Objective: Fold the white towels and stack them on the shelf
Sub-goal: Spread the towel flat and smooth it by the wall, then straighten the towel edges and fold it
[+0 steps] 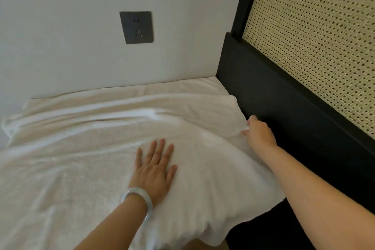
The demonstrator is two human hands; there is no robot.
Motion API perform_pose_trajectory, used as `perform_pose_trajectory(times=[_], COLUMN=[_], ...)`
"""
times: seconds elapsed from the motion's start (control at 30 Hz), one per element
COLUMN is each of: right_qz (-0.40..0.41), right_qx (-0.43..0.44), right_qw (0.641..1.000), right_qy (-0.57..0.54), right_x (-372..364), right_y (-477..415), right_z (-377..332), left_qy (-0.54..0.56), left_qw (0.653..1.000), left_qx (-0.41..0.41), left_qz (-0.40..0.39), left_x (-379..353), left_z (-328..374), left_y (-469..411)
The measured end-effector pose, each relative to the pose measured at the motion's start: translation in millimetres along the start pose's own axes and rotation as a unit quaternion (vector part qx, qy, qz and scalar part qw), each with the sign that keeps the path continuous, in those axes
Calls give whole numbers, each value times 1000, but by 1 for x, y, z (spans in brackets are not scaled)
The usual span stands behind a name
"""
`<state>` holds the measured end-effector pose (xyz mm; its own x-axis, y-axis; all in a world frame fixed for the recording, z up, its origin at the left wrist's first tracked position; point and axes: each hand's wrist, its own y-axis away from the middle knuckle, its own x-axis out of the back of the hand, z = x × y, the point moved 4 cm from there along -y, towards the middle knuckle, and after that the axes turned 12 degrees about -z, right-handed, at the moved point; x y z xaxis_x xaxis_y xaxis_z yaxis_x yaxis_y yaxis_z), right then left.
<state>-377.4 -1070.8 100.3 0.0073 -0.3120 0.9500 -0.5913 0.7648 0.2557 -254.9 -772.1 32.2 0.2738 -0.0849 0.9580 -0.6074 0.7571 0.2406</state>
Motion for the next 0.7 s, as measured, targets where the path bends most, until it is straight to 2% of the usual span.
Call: perform_pose_trajectory(times=[0.1,0.17,0.23,0.3,0.37,0.43,0.5,0.63,0.7], right_qz=[53,24,-16,20,62,13,-48,-42,-57], right_qx=[26,45,59,83,108,122,100,73,116], right_qw=[988,982,989,995,989,989,992,994,991], right_qy=[144,182,132,57,82,88,55,63,40], right_x=[11,11,7,0,-18,-47,-66,-63,-70], right_y=[-4,-9,-10,1,25,48,56,51,59], right_z=[3,7,10,9,6,10,23,7,-19], left_qy=[-3,-4,-4,-6,-13,-15,-16,-6,-5], left_qw=[1000,1000,1000,1000,1000,1000,1000,1000,1000], left_qx=[-1,-4,-7,-5,-3,0,0,-1,-3], left_qz=[2,2,3,1,-1,-2,-5,-10,-17], left_x=[-1,0,1,2,1,0,1,3,4], left_z=[0,0,1,1,2,1,2,3,3], left_y=[0,0,1,0,0,1,1,3,3])
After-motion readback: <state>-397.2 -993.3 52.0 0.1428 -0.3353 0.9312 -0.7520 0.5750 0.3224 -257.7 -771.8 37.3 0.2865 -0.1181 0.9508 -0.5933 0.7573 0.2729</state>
